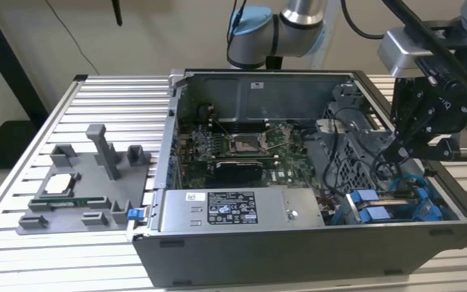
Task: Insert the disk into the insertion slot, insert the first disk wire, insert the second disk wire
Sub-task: 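Insert the second disk wire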
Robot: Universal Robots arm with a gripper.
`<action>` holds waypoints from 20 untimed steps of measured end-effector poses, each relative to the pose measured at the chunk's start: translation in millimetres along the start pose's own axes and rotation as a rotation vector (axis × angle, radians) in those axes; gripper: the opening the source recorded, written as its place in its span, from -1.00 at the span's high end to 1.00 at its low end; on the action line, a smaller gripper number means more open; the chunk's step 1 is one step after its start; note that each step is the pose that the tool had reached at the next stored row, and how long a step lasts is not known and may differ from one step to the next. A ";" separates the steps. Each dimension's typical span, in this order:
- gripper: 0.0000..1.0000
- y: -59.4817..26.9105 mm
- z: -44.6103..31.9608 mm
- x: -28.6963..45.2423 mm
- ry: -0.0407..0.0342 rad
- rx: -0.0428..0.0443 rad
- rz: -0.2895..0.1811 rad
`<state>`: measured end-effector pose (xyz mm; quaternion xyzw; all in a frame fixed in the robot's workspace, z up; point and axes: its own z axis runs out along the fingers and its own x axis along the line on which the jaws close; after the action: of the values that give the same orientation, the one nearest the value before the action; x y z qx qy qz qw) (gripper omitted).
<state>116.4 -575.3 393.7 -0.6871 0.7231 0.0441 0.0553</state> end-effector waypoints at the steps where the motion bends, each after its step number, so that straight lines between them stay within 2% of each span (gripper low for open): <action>1: 1.00 -4.3 0.0 -0.3 0.0000 0.0000 0.000; 9: 1.00 -40.7 3.2 -1.7 -0.0007 0.0000 0.000; 10: -1.00 -45.2 5.0 -1.7 -0.0005 0.0000 0.000; 17: -1.00 -76.6 18.2 -1.1 0.0022 0.0002 0.000; 20: -1.00 -78.7 22.7 5.6 0.0021 0.0014 0.000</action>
<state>195.2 -581.7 371.4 -0.6870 0.7233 0.0428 0.0551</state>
